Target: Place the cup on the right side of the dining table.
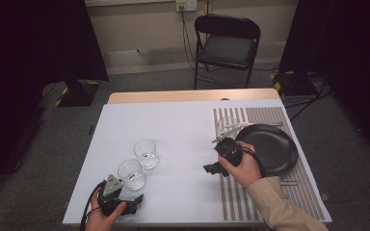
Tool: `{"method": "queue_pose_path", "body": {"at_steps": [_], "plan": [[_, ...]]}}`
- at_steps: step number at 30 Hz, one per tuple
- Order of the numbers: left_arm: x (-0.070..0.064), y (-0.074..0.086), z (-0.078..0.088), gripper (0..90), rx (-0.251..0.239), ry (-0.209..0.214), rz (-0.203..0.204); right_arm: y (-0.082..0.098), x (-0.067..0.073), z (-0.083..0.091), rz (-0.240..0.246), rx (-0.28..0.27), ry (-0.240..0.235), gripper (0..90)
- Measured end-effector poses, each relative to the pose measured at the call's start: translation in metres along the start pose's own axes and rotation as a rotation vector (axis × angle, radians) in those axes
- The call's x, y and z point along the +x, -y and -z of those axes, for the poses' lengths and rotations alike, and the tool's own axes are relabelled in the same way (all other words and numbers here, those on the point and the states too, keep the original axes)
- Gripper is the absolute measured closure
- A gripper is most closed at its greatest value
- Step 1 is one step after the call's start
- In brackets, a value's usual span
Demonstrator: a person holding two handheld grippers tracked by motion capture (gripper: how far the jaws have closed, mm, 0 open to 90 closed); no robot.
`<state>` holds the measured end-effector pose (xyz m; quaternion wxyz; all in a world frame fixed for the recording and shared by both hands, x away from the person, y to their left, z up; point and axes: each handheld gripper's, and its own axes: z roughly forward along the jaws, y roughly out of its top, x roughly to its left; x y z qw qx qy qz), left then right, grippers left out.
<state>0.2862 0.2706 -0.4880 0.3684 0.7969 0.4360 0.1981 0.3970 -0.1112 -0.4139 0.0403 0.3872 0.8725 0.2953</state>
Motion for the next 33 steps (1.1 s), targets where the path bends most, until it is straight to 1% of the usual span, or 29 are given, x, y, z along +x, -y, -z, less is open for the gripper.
{"method": "queue_pose_path", "body": {"at_steps": [5, 6, 11, 16, 21, 24, 26, 33], "plan": [[0.0, 0.0, 0.0, 0.0, 0.0, 0.0, 0.0, 0.006, 0.002, -0.002, -0.003, 0.0, -0.009, 17.5], [0.0, 0.0, 0.0, 0.0, 0.0, 0.0, 0.0, 0.007, 0.002, -0.003, 0.005, 0.0, -0.01, 17.4], [0.0, 0.0, 0.0, 0.0, 0.0, 0.0, 0.0, 0.012, 0.004, -0.004, 0.007, 0.006, -0.019, 17.4], [0.0, 0.0, 0.0, 0.0, 0.0, -0.001, -0.001, 0.016, 0.007, -0.006, 0.031, 0.017, -0.006, 17.5], [0.0, 0.0, 0.0, 0.0, 0.001, -0.001, -0.003, 0.022, 0.009, -0.008, 0.03, 0.019, -0.014, 17.4], [0.0, 0.0, 0.0, 0.0, 0.001, -0.001, -0.002, 0.024, 0.011, -0.009, 0.04, 0.021, -0.015, 17.4], [0.0, 0.0, 0.0, 0.0, 0.001, -0.001, -0.002, 0.025, 0.012, -0.009, 0.049, 0.025, -0.007, 17.5], [0.0, 0.0, 0.0, 0.0, 0.0, -0.001, -0.001, 0.031, 0.012, -0.009, 0.048, 0.022, -0.01, 17.3]]}}
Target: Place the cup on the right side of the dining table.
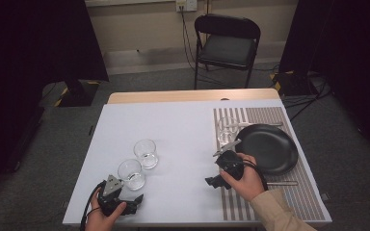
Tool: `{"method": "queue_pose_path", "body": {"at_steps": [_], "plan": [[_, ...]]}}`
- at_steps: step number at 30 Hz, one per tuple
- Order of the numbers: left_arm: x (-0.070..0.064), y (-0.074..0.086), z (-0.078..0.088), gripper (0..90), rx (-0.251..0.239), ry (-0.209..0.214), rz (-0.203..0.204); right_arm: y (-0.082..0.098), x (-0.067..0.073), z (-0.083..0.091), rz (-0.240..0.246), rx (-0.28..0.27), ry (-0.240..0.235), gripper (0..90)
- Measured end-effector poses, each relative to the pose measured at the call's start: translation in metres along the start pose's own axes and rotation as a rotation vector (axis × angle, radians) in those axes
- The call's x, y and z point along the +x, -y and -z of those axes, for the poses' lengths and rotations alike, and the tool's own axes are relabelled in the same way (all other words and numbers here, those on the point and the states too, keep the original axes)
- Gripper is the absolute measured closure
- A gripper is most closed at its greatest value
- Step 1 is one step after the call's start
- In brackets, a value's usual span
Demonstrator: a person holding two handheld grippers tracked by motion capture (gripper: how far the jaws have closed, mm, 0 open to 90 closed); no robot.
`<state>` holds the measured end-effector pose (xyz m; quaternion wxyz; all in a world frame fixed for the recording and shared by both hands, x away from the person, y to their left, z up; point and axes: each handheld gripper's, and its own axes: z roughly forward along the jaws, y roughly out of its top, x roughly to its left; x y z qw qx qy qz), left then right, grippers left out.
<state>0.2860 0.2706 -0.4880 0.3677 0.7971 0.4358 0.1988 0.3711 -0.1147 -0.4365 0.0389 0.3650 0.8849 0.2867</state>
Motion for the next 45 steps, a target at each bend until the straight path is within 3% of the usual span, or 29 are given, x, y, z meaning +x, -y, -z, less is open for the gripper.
{"method": "queue_pose_path", "body": {"at_steps": [8, 19, 29, 36, 41, 45], "plan": [[0.0, 0.0, 0.0, 0.0, 0.001, 0.0, 0.0, 0.006, -0.001, 0.0, 0.001, -0.003, 0.006, 17.4], [0.0, 0.0, 0.0, 0.0, 0.0, -0.001, 0.0, 0.013, 0.001, -0.001, 0.044, -0.006, 0.009, 16.7], [0.0, 0.0, 0.0, 0.0, -0.003, -0.001, 0.004, 0.022, 0.002, -0.007, 0.046, 0.018, 0.019, 16.7], [0.0, 0.0, 0.0, 0.0, -0.003, -0.001, 0.003, 0.027, 0.003, -0.008, 0.062, 0.001, 0.019, 16.3], [-0.001, 0.0, 0.0, 0.0, -0.003, -0.002, 0.006, 0.03, 0.005, -0.009, 0.107, -0.014, 0.035, 16.0], [-0.001, 0.001, 0.0, 0.0, -0.005, -0.003, 0.006, 0.033, 0.005, -0.009, 0.099, -0.034, 0.037, 15.9]]}}
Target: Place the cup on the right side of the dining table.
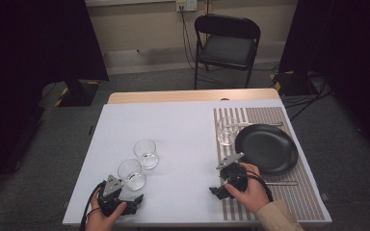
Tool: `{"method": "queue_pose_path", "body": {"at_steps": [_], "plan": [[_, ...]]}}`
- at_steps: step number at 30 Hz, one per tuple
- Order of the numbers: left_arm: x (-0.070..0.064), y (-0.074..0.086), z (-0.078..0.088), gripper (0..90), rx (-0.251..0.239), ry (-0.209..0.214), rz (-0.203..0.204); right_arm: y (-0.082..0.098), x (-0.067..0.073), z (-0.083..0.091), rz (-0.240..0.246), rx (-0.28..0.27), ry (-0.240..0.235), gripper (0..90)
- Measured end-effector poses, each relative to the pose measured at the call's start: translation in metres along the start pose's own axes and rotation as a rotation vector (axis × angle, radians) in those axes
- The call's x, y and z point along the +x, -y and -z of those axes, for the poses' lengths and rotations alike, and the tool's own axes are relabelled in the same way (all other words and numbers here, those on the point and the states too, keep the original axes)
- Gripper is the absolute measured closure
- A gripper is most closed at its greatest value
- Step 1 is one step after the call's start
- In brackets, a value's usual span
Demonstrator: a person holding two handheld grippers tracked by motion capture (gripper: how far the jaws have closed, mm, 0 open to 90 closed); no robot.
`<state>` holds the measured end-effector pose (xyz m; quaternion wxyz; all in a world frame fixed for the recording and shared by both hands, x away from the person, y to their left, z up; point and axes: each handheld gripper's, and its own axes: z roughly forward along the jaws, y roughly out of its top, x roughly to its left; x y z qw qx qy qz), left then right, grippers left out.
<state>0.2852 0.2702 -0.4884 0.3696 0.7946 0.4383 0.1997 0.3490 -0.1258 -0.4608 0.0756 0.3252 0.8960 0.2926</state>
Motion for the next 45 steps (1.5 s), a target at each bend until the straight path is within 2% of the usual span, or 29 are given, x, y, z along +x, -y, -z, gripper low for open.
{"method": "queue_pose_path", "body": {"at_steps": [7, 11, 30, 45], "plan": [[0.0, 0.0, 0.0, 0.0, -0.001, -0.003, -0.001, 0.008, 0.003, -0.001, 0.017, -0.054, 0.017, 15.8], [0.0, 0.0, 0.0, 0.0, -0.001, -0.003, -0.001, 0.012, 0.005, -0.001, 0.045, -0.077, 0.033, 15.7], [0.0, 0.0, 0.0, 0.0, -0.002, -0.004, -0.001, 0.027, 0.009, -0.004, 0.016, -0.199, 0.066, 15.0], [0.0, 0.001, 0.0, 0.1, -0.006, -0.003, -0.001, 0.028, 0.01, -0.004, 0.012, -0.209, 0.072, 14.8]]}}
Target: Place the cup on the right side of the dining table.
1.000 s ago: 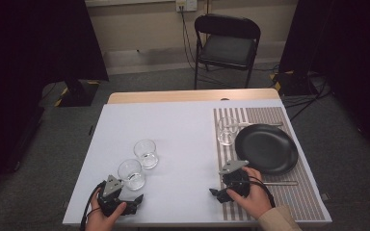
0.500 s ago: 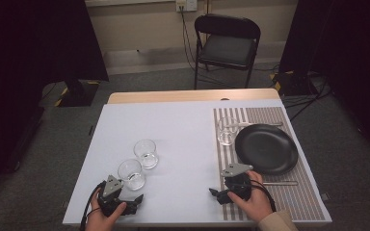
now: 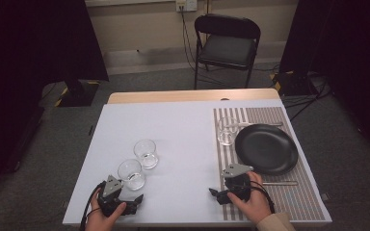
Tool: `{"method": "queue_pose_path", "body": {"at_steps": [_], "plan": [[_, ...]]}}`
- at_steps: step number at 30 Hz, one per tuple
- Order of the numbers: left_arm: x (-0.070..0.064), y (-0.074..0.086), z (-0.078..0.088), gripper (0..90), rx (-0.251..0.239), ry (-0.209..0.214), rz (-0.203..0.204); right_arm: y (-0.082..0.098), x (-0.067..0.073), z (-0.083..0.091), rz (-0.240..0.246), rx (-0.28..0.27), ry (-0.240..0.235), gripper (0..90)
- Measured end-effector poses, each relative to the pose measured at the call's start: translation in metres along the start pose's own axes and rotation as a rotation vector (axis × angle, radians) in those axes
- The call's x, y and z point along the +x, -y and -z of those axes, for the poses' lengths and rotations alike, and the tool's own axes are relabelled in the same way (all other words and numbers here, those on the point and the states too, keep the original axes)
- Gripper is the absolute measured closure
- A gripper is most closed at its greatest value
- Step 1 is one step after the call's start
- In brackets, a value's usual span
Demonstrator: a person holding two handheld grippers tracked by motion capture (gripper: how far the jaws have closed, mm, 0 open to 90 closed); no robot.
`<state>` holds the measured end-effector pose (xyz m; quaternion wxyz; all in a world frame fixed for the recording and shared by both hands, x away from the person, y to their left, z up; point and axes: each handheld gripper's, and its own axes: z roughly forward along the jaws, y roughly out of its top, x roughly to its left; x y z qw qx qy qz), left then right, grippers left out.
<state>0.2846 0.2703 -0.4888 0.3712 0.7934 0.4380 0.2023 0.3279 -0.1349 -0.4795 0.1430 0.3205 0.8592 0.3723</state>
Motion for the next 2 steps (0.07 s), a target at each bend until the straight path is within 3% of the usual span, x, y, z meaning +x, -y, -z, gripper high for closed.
{"method": "queue_pose_path", "body": {"at_steps": [2], "plan": [[0.0, 0.0, 0.0, 0.1, 0.0, -0.001, 0.0, 0.0001, 0.0, 0.0, 0.002, -0.001, 0.0, 14.8]]}}
